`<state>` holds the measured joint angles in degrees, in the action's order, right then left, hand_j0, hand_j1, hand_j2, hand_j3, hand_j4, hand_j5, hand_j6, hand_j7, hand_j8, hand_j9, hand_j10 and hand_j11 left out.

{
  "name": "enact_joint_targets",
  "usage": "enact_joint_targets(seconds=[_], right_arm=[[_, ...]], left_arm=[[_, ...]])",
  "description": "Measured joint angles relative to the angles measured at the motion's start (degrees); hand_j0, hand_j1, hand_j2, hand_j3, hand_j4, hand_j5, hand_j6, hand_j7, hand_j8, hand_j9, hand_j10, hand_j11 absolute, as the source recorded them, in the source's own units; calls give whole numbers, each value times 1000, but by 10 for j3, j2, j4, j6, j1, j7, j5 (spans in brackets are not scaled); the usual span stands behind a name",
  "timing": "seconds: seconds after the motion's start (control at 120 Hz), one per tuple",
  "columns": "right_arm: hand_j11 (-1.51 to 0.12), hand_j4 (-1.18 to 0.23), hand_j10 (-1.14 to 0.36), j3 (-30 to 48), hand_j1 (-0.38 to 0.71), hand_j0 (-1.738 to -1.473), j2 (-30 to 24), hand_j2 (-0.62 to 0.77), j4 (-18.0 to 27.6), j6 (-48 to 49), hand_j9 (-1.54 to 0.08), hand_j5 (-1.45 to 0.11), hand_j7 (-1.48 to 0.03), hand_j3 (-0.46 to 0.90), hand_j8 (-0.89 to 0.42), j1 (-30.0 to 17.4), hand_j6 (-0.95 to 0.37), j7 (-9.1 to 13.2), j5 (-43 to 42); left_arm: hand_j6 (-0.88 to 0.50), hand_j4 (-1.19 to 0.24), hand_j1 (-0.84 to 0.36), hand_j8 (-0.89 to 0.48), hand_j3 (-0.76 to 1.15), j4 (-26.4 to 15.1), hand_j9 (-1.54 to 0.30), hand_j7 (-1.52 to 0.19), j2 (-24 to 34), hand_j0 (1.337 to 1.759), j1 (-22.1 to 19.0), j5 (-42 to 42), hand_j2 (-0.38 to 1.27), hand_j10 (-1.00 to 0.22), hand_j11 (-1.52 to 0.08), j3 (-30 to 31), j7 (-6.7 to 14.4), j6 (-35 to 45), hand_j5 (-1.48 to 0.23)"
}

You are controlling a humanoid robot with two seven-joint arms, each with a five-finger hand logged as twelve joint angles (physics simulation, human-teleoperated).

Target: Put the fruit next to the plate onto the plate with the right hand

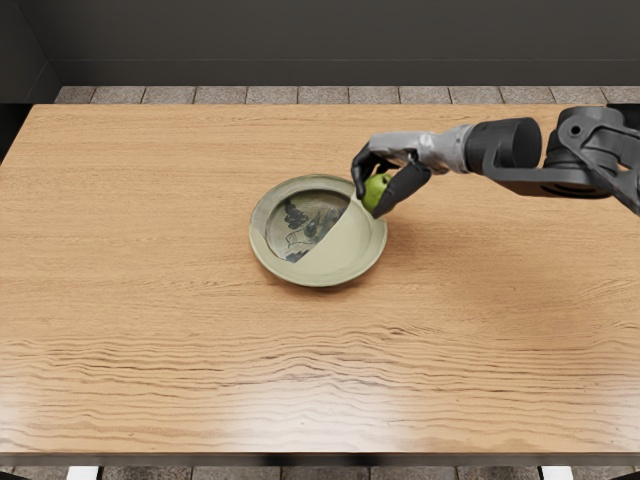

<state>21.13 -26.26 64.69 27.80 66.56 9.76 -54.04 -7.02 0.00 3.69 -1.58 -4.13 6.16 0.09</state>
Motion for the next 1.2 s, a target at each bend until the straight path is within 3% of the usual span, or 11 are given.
enact_joint_targets(seconds=[0.283, 0.508, 0.533, 0.65, 0.75, 0.867, 1.025, 1.2], right_arm=[[-1196, -807, -212, -23, 437, -1635, 128, 260, -125, -4, -1182, -1274, -1134, 0, -145, 18, -494, 7, -6], [-1196, -815, -205, -39, 462, -1636, 161, 305, -166, -6, -1167, -1243, -1130, 0, -143, 22, -473, 7, -5], [-1136, -769, -204, -38, 435, -1637, 162, 271, -167, -6, -1107, -1178, -1068, 0, -151, 22, -488, 7, -3], [-642, -435, -120, -38, 93, -1646, 165, 154, -167, -1, -625, -665, -603, 0, -85, 23, -276, 8, 39], [-393, -267, -74, -29, -78, -1651, 136, 95, -161, 33, -383, -408, -370, 0, -53, 23, -170, 7, 61], [-222, -151, -42, -15, -197, -1654, 66, 54, -143, 59, -216, -230, -209, 0, -31, 22, -97, 1, 79], [-102, -71, -20, -9, -279, -1656, -19, 25, -136, 69, -100, -106, -96, 0, -15, 16, -46, -44, 85], [-43, -31, -9, -9, -320, -1657, -70, 12, -132, 72, -42, -45, -41, 0, -8, 8, -21, -59, 86]], left_arm=[[-17, -16, 330, -16, 0, 0, -20, -20, 0, 1658, 0, 0, 3, -16, -20, 0, 0, 0, -20], [-16, -16, 330, -16, 0, 0, -20, -20, 0, 1658, 0, 0, 3, -16, -20, 0, 0, 0, -20], [-16, -16, 330, -16, 0, 0, -20, -20, 0, 1658, 0, 0, 3, -16, -20, 0, 0, 0, -20], [-16, -16, 330, -16, 0, 0, -20, -21, 0, 1658, 0, 0, 3, -16, -20, 0, 0, 0, -21], [-16, -16, 330, -16, 0, 0, -21, -21, 0, 1658, 0, 0, 3, -16, -20, 0, 0, 0, -21], [-16, -16, 330, -16, 0, 0, -21, -21, 0, 1658, 0, 0, 3, -16, -21, 0, 0, 0, -21], [-16, -16, 330, -16, 0, 0, -21, -21, 0, 1658, 0, 0, 3, -16, -21, 0, 0, 0, -21], [-16, -16, 330, -16, 0, 0, -21, -21, 0, 1658, 2, 0, 3, -16, -21, 0, 0, 0, -21]])
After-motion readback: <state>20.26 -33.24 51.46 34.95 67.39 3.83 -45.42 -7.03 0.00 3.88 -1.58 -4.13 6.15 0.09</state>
